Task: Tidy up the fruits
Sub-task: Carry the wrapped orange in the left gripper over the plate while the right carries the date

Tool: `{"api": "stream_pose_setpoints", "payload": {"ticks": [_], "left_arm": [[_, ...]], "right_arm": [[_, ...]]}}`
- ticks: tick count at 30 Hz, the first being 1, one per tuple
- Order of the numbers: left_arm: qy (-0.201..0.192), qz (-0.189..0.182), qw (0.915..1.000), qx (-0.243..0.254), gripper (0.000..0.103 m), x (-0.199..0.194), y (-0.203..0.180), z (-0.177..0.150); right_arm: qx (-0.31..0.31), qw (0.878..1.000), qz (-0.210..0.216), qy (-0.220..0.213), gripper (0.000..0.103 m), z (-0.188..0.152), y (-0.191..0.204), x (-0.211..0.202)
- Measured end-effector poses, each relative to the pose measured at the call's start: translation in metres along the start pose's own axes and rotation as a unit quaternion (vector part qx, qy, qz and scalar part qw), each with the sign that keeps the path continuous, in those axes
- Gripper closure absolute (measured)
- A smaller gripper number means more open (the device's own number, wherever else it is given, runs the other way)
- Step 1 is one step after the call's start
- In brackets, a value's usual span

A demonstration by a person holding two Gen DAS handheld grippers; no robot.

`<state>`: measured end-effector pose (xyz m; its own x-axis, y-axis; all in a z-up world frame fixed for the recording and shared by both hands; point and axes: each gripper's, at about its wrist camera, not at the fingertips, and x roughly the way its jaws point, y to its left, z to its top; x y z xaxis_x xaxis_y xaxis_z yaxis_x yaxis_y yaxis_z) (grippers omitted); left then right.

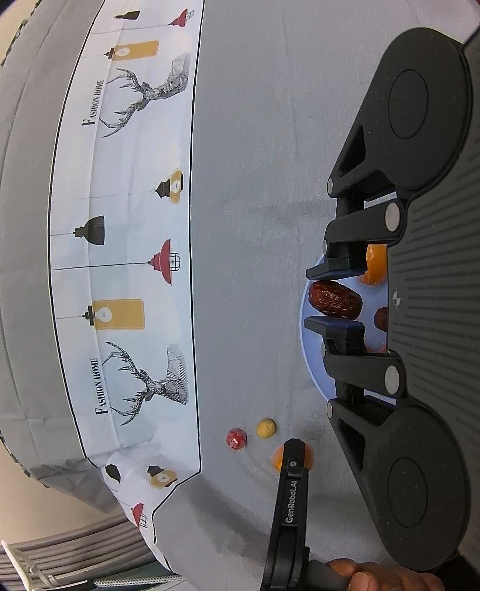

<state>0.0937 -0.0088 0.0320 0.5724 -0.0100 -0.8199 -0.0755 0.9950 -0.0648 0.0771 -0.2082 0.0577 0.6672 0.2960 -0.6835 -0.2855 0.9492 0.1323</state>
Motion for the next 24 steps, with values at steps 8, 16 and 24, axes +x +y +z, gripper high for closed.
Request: {"api": "stream_pose_setpoints", "payload": {"ticks": [8, 16, 24], "left_arm": [[0.002, 0.001, 0.9999, 0.01, 0.063, 0.006, -0.005, 0.001], [0.003, -0.004, 0.9999, 0.009, 0.063, 0.007, -0.006, 0.001], [0.013, -0.038, 0.9989, 0.023, 0.063, 0.008, -0.012, -0.002]], "right_arm": [[-0.013, 1.0, 0.002, 0.003, 0.081, 0.001, 0.005, 0.007], [-0.013, 1.0, -0.005, 0.008, 0.081, 0.0, 0.006, 0.009], [-0.014, 1.0, -0.015, 0.02, 0.081, -0.002, 0.004, 0.012]]}}
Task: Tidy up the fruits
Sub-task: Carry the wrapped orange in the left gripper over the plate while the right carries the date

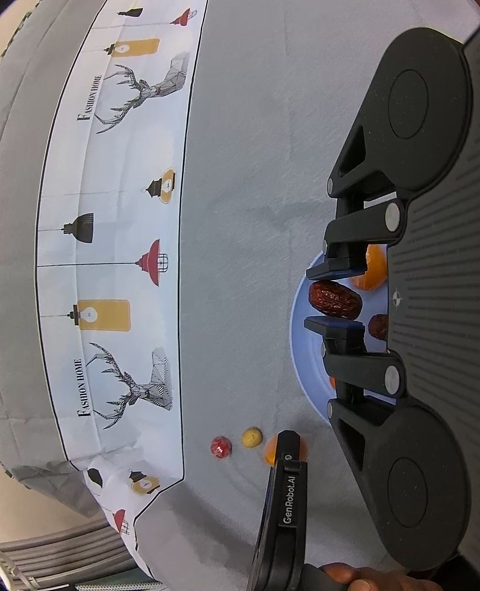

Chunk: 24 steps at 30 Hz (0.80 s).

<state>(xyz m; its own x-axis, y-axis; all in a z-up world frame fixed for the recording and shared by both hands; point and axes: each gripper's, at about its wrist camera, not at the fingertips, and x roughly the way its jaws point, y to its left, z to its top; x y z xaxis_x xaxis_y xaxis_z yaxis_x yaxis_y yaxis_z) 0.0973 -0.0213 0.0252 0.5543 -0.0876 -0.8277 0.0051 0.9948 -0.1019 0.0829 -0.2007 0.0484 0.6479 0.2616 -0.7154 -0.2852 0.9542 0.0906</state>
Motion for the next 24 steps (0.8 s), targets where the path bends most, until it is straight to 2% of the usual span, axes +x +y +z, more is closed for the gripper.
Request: {"api": "stream_pose_setpoints", "payload": {"ticks": [9, 19, 24], "left_arm": [[0.02, -0.048, 0.9955, 0.08, 0.063, 0.005, -0.032, -0.013], [0.046, -0.088, 0.989, 0.11, 0.063, 0.01, -0.045, -0.022], [0.051, -0.093, 0.9863, 0.126, 0.063, 0.012, -0.051, -0.026]], "right_arm": [[0.004, 1.0, -0.01, 0.01, 0.081, -0.001, -0.003, 0.003], [0.006, 1.0, -0.015, 0.013, 0.081, -0.001, -0.004, 0.006], [0.006, 1.0, -0.015, 0.014, 0.081, -0.001, -0.004, 0.006]]}}
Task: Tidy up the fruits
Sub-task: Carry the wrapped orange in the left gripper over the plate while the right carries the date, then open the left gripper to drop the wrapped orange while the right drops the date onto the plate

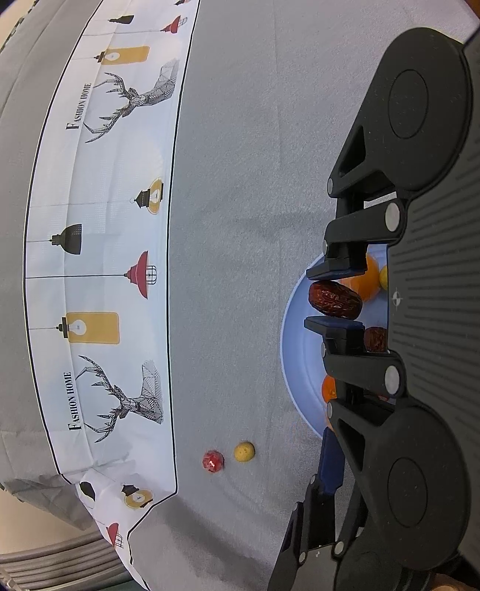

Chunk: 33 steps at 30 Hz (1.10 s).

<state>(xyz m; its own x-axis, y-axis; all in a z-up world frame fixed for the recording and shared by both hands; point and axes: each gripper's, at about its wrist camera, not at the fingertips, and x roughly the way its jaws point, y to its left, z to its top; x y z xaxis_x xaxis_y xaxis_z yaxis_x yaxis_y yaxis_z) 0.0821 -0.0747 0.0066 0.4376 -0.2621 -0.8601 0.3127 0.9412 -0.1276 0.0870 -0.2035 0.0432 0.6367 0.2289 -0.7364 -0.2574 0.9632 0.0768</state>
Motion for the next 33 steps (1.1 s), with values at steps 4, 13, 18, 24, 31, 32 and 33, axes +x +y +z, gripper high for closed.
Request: {"api": "stream_pose_setpoints", "payload": {"ticks": [4, 13, 18, 24, 31, 32, 33], "left_arm": [[0.004, 0.005, 0.9999, 0.008, 0.063, 0.002, -0.002, -0.001], [0.017, 0.001, 0.9993, 0.035, 0.062, 0.005, -0.009, -0.005], [0.018, -0.013, 0.9988, 0.044, 0.062, 0.004, -0.014, -0.005], [0.02, -0.036, 0.9978, 0.052, 0.062, 0.004, -0.021, -0.006], [0.025, -0.032, 0.9976, 0.057, 0.059, 0.006, -0.023, -0.007], [0.024, -0.031, 0.9977, 0.056, 0.059, 0.006, -0.022, -0.006], [0.023, -0.031, 0.9978, 0.054, 0.058, 0.006, -0.021, -0.006]], "right_arm": [[-0.002, 1.0, 0.002, 0.003, 0.081, -0.001, 0.0, 0.001], [-0.008, 1.0, 0.005, 0.006, 0.081, -0.001, 0.002, 0.002], [-0.007, 1.0, 0.004, 0.006, 0.081, -0.002, 0.002, 0.002], [-0.008, 1.0, 0.007, 0.007, 0.081, -0.002, 0.003, 0.003], [-0.009, 1.0, 0.019, 0.018, 0.081, -0.003, 0.004, 0.005], [-0.01, 1.0, 0.019, 0.019, 0.081, -0.003, 0.005, 0.006], [-0.011, 1.0, 0.02, 0.021, 0.08, -0.003, 0.006, 0.006]]}}
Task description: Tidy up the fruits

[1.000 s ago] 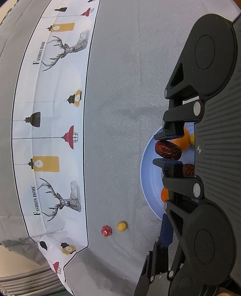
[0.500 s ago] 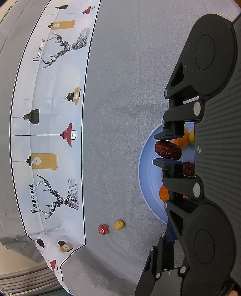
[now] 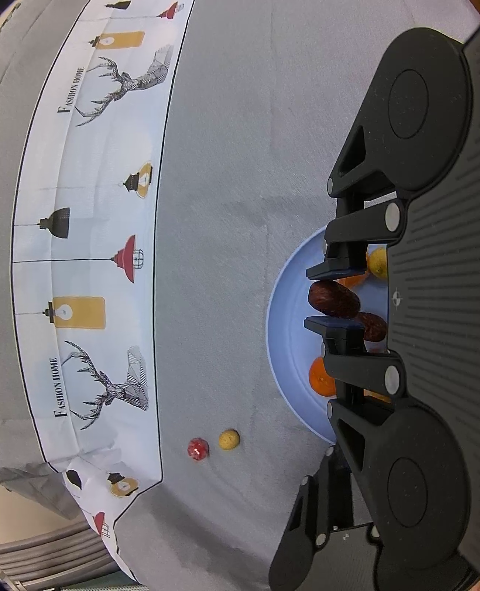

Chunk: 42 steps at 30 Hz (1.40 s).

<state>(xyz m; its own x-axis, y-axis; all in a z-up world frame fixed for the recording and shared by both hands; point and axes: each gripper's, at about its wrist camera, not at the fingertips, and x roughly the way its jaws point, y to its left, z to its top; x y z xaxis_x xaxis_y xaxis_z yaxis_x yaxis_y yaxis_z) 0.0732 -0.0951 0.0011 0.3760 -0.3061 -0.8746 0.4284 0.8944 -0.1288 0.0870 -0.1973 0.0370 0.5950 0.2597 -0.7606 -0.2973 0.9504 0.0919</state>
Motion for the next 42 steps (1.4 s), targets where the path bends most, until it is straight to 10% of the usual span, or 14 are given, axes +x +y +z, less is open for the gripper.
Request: {"api": "stream_pose_setpoints", "payload": {"ticks": [20, 28, 42], "left_arm": [[-0.04, 0.02, 0.9978, -0.048, 0.054, -0.015, 0.017, 0.006], [-0.064, 0.062, 0.9944, -0.057, 0.078, -0.024, 0.025, 0.007], [-0.094, 0.116, 0.9867, -0.063, 0.079, -0.035, 0.033, 0.011]], "right_arm": [[0.013, 0.999, -0.021, -0.022, 0.061, 0.002, -0.005, -0.006], [0.016, 0.999, -0.035, -0.039, 0.057, 0.004, -0.007, -0.01], [0.008, 0.998, -0.028, -0.048, 0.056, 0.005, -0.002, -0.011]]}}
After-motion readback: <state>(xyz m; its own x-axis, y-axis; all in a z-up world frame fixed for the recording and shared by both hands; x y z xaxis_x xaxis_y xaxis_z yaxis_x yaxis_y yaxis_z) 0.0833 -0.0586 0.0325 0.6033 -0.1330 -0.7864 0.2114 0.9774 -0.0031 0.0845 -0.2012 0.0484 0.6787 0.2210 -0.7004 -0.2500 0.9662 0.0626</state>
